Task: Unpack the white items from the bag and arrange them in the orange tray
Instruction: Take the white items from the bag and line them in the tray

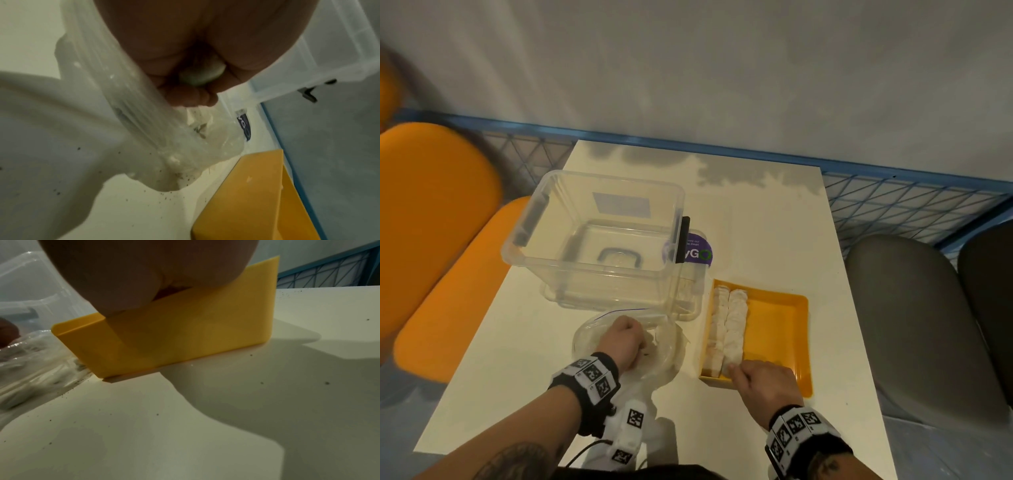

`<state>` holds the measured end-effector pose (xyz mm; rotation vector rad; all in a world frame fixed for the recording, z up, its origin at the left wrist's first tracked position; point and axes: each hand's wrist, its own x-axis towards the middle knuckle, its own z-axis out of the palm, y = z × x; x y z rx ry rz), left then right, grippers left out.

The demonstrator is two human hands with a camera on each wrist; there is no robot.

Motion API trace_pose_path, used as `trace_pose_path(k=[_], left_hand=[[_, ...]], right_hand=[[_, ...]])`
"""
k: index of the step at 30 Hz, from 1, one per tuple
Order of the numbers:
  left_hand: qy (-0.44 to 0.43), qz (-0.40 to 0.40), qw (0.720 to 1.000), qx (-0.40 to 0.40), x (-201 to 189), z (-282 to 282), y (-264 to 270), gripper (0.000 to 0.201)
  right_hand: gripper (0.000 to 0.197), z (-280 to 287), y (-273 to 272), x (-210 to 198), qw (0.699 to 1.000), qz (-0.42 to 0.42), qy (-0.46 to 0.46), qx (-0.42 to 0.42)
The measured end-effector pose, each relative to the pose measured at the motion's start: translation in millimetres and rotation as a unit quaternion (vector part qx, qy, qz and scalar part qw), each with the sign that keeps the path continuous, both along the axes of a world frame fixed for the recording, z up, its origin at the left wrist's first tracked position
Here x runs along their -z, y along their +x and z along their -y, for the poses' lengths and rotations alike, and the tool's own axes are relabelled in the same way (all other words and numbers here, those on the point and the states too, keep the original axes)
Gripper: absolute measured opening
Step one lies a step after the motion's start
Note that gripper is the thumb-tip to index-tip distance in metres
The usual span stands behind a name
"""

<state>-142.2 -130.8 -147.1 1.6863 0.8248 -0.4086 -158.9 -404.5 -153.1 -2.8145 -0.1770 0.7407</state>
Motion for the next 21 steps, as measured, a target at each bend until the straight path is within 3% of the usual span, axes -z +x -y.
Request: trace_pose_path(k=[12, 16, 21], left_hand=[[0.149, -0.055, 0.971, 0.177, 1.6, 28.5, 11.8, 0.023], [0.126, -0.033, 0.979, 0.156, -6.2, 22.5, 12.2, 0.025], [0.164, 0.049, 0.973, 0.155, -38.1, 6.2, 13.6, 0.033]], right_hand=[[0.049, 0.1, -0.8, 2.5, 1.000, -0.001, -0.011, 0.002], [0.049, 0.4, -0.6, -0.1, 1.000, 0.004, -0.018, -0.014], [0.052, -0.9, -0.7, -8.1, 1.000, -0.012, -0.020, -0.019]])
